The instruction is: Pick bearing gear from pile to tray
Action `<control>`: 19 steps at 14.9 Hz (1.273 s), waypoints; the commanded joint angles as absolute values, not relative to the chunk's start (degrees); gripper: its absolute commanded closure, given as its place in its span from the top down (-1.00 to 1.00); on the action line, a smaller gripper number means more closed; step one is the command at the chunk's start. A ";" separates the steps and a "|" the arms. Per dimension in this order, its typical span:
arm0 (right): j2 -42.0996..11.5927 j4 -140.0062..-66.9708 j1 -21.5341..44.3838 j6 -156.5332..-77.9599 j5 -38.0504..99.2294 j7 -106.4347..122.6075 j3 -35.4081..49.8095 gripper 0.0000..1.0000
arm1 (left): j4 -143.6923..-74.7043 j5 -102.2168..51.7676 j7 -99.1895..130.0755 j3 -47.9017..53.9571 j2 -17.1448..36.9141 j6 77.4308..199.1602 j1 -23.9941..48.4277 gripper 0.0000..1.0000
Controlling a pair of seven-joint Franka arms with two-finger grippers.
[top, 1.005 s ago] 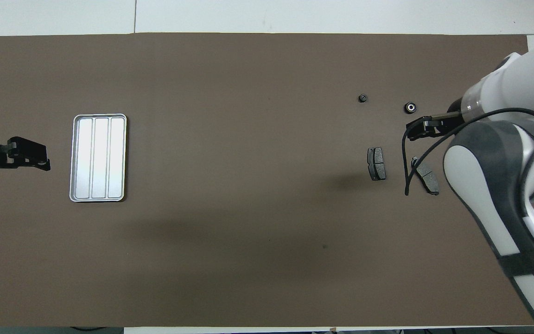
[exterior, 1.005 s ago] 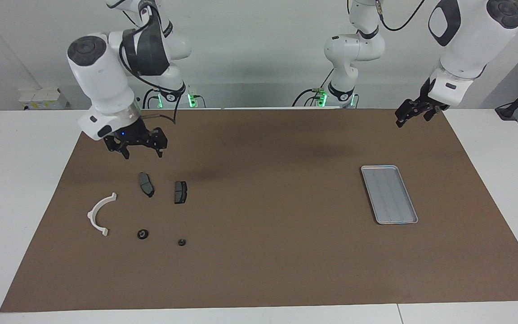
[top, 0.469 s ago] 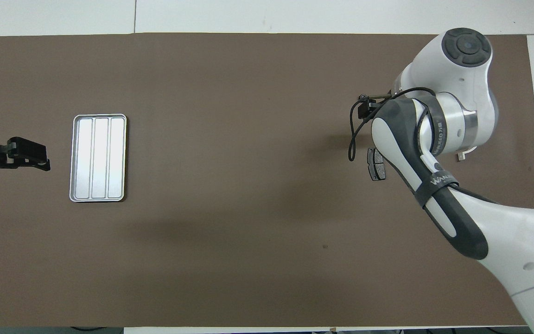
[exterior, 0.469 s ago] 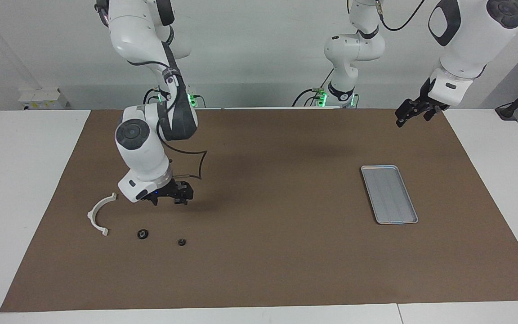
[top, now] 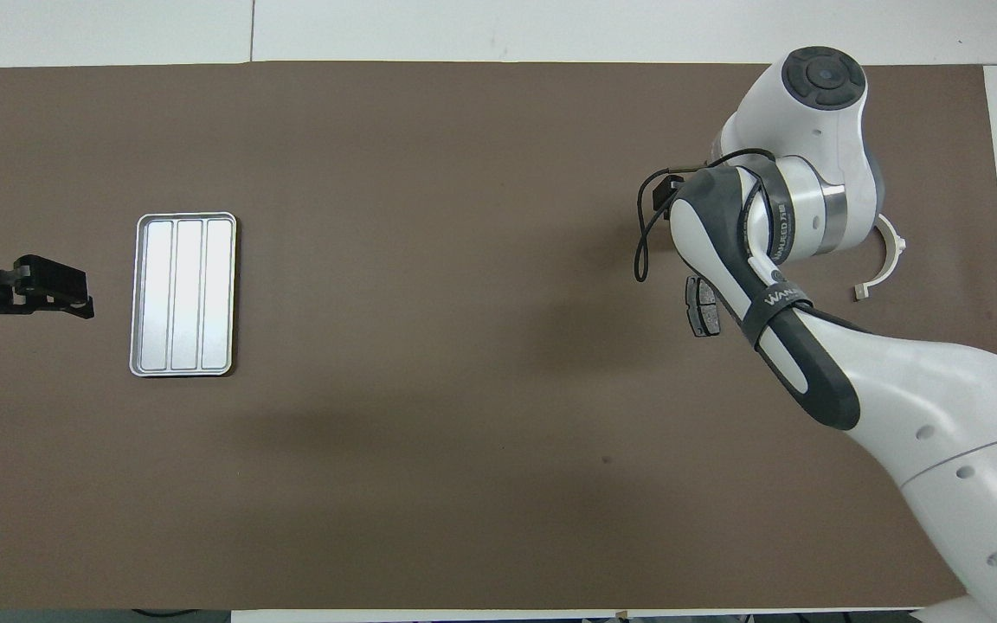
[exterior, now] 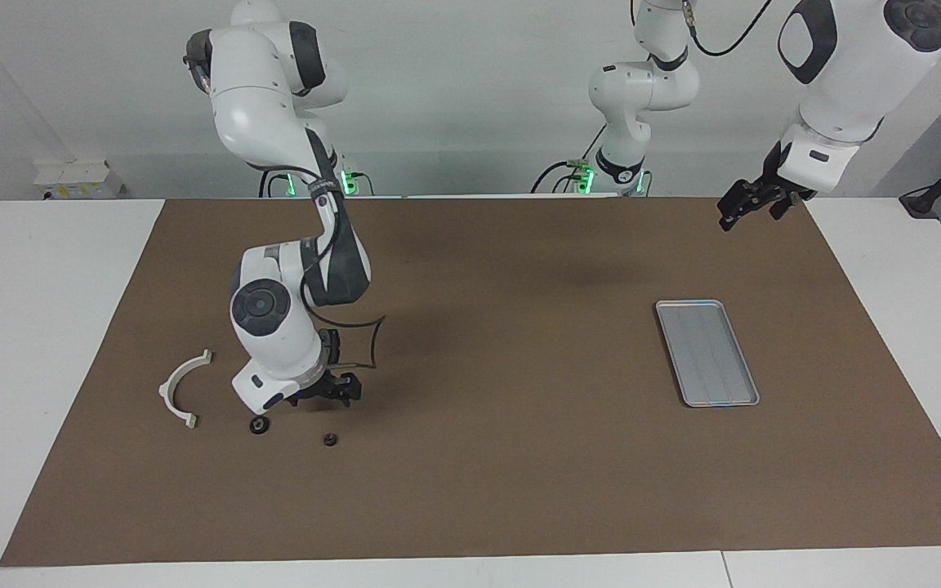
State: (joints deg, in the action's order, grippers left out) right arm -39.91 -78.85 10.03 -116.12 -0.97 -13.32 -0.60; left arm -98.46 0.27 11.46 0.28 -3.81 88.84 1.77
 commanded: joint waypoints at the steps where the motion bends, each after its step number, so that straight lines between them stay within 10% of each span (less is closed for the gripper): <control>1: -42.27 -76.47 9.84 -117.94 -2.90 -14.77 -0.35 1.00 | -98.88 -0.35 10.72 0.26 -4.83 87.89 1.58 1.00; 19: -44.56 -75.59 9.76 -124.27 -2.81 -16.96 -0.35 0.50 | -98.88 -0.35 10.72 0.26 -4.83 87.89 1.58 1.00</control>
State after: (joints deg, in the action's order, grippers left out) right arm -43.36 -76.87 9.93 -122.81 -1.88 -14.89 -0.65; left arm -98.46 0.27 11.46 0.28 -3.81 88.84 1.77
